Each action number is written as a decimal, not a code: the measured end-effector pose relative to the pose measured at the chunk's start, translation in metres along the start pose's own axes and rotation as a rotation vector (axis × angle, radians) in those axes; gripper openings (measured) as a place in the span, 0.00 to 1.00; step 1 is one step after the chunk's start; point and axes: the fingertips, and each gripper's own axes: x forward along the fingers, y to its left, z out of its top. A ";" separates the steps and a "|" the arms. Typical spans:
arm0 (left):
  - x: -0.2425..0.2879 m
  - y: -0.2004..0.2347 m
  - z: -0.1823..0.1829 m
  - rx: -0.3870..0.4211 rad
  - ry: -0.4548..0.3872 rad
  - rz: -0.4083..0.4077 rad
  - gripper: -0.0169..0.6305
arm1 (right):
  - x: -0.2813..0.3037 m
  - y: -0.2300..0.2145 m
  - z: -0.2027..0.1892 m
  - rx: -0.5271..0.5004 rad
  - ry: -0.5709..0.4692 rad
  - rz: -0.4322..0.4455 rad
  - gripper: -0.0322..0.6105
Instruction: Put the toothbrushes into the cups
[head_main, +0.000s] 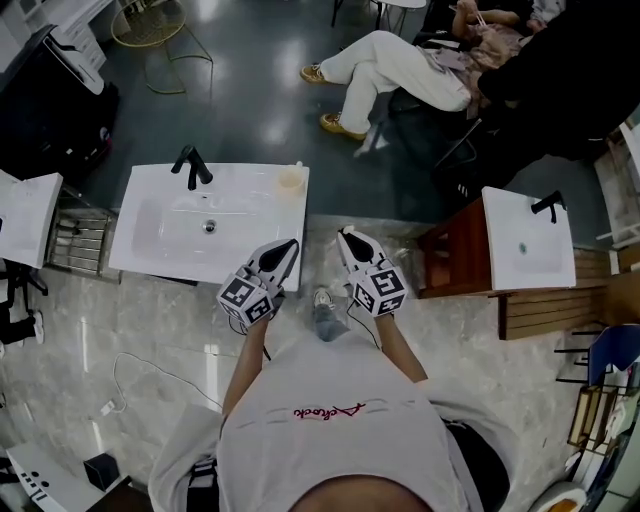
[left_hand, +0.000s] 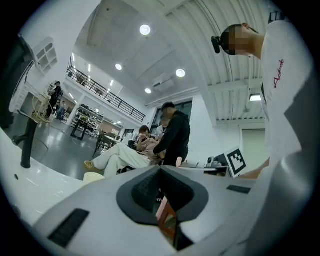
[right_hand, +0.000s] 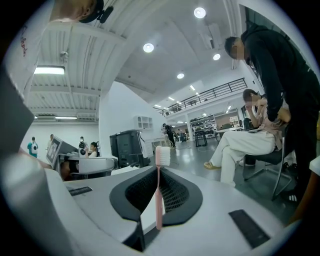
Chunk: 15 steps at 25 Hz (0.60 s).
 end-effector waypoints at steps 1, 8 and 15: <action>0.004 0.007 0.002 0.000 0.000 0.009 0.05 | 0.008 -0.004 0.002 0.003 0.000 0.008 0.06; 0.031 0.049 0.023 0.014 -0.011 0.069 0.05 | 0.062 -0.032 0.019 -0.001 -0.005 0.070 0.06; 0.047 0.092 0.037 0.014 -0.031 0.137 0.05 | 0.124 -0.048 0.041 -0.029 -0.013 0.152 0.06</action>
